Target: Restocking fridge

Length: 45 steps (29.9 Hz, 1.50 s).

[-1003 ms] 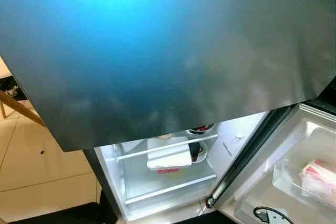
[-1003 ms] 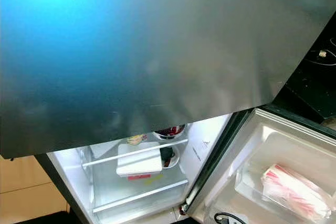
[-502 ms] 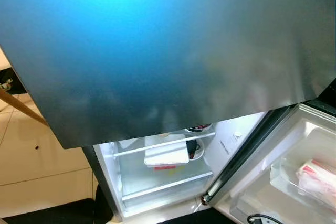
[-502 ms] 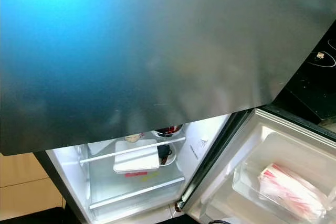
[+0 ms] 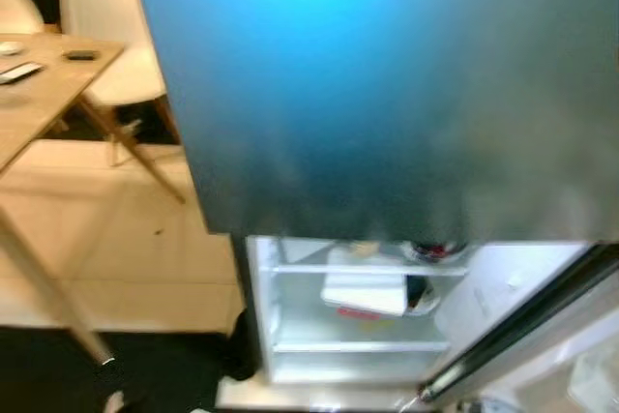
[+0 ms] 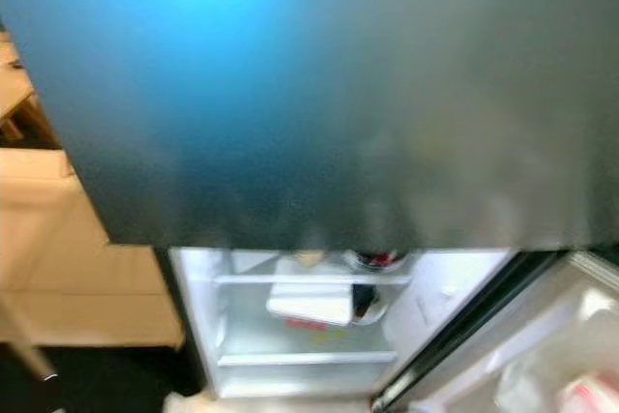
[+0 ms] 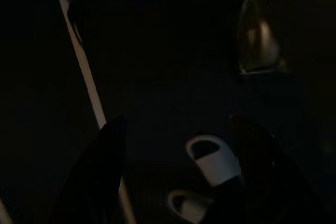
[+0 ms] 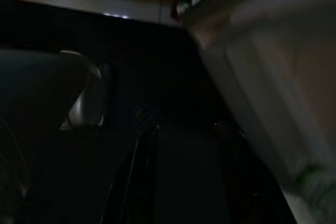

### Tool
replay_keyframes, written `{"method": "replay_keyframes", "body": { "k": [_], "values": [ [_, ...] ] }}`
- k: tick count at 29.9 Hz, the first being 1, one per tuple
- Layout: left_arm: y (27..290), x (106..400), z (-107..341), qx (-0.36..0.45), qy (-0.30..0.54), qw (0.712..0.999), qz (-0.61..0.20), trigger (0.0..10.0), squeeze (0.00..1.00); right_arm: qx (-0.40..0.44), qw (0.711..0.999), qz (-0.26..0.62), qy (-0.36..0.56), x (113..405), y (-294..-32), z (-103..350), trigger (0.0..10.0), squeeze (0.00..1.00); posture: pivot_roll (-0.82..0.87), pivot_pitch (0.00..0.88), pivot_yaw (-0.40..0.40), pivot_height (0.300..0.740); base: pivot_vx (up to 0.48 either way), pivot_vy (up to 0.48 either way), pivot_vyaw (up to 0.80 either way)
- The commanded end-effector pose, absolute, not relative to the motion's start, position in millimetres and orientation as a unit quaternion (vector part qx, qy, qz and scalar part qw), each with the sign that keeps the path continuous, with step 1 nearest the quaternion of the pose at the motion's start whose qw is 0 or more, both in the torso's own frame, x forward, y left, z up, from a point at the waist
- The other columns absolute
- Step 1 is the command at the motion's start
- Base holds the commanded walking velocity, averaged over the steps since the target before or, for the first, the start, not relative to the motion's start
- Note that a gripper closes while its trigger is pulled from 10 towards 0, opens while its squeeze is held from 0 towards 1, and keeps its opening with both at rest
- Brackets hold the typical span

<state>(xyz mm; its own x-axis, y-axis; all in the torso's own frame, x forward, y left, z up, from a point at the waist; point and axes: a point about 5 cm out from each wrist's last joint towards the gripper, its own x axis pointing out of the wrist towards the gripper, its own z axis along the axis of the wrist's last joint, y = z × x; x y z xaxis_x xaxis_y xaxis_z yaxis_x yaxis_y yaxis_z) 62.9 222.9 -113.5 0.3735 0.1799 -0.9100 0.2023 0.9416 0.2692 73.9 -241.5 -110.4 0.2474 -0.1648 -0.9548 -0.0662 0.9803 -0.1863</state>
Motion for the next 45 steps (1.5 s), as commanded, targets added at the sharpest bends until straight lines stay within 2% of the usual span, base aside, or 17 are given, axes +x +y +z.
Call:
{"method": "replay_keyframes", "body": {
  "k": [1, 45],
  "values": [
    [221.9, 60.6, -114.1, 0.172, 0.563, 0.808, -0.012, 10.0, 0.00, -0.094, 0.792, -0.029, 0.602, 81.2, -239.2, -109.4, 10.0, 0.00, -0.05, 0.010, -0.104, 0.740, 0.000, 0.000, 0.80],
    [220.4, 65.4, -113.7, 0.175, 0.559, 0.811, -0.014, 10.0, 0.00, -0.108, 0.790, -0.024, 0.604, 81.7, -241.2, -108.9, 10.0, 0.00, -0.05, 0.005, -0.105, 0.740, 0.000, 0.000, 0.80]
  ]
}}
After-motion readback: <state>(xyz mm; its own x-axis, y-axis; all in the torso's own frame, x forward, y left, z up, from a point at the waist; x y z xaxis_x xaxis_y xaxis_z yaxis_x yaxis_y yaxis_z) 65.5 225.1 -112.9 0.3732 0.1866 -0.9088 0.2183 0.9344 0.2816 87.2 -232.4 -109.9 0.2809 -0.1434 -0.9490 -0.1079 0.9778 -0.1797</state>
